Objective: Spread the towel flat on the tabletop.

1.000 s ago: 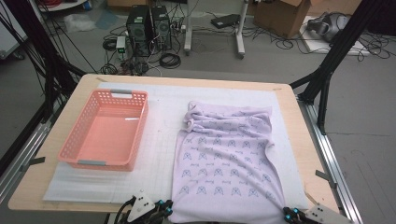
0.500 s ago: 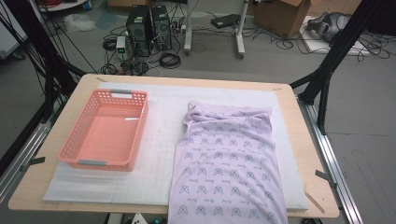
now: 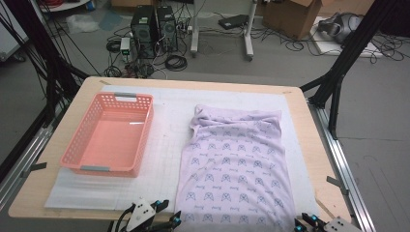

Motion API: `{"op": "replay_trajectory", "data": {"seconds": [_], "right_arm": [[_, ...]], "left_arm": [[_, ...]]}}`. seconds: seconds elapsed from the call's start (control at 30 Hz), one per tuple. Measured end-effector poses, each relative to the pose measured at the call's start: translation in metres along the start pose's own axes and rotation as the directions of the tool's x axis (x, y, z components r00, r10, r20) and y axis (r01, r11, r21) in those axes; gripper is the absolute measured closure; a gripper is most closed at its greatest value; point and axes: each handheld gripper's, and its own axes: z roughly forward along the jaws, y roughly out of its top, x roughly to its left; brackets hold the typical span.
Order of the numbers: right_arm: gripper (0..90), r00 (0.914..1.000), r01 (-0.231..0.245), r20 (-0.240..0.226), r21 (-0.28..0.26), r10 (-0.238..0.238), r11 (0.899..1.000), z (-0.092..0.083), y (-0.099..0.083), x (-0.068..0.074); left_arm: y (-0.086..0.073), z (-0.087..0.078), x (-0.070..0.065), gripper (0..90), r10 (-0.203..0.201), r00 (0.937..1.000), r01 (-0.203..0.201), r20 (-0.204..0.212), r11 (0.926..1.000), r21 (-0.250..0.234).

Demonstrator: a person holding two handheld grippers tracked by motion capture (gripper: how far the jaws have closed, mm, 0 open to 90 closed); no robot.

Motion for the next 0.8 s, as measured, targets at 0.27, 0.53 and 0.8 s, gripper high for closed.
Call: {"op": "replay_trajectory", "data": {"seconds": [0.27,0.53,0.8], "right_arm": [[56.1,0.9995,-0.018,0.028,0.014,0.017,1.0,0.029,0.018,-0.014],[49.8,0.9982,-0.019,0.058,0.037,0.017,0.999,0.07,0.043,-0.024],[55.4,0.9985,-0.006,0.055,0.047,0.003,0.999,0.091,0.058,-0.028]], "left_arm": [[0.026,0.03,0.026,42.4,-0.029,0.9995,0.029,0.015,0.9996,0.001],[0.046,0.051,0.054,41.1,-0.044,0.9989,0.044,-0.017,0.9985,0.032],[0.058,0.068,0.063,40.7,-0.062,0.9977,0.058,0.028,0.9905,0.124]]}}
